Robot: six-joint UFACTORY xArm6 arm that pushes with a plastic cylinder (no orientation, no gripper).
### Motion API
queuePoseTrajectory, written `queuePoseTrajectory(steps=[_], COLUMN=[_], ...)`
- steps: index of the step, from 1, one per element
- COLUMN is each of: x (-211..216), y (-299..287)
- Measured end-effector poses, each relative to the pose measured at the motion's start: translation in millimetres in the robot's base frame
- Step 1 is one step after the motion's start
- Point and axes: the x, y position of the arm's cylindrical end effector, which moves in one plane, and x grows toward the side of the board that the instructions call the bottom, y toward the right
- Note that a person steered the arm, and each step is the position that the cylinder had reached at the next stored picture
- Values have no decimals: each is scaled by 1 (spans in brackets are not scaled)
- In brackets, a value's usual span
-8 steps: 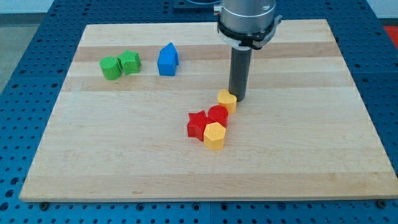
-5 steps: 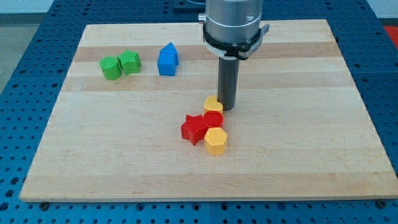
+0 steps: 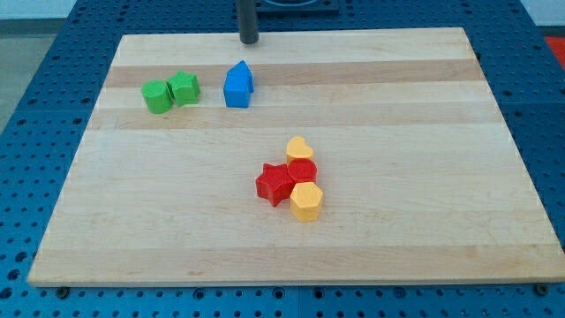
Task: Separate the blue cube from the blue triangle
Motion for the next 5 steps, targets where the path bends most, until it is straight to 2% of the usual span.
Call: queuePoseTrajectory(steps=[1,5], x=[6,172], y=[-22,-14])
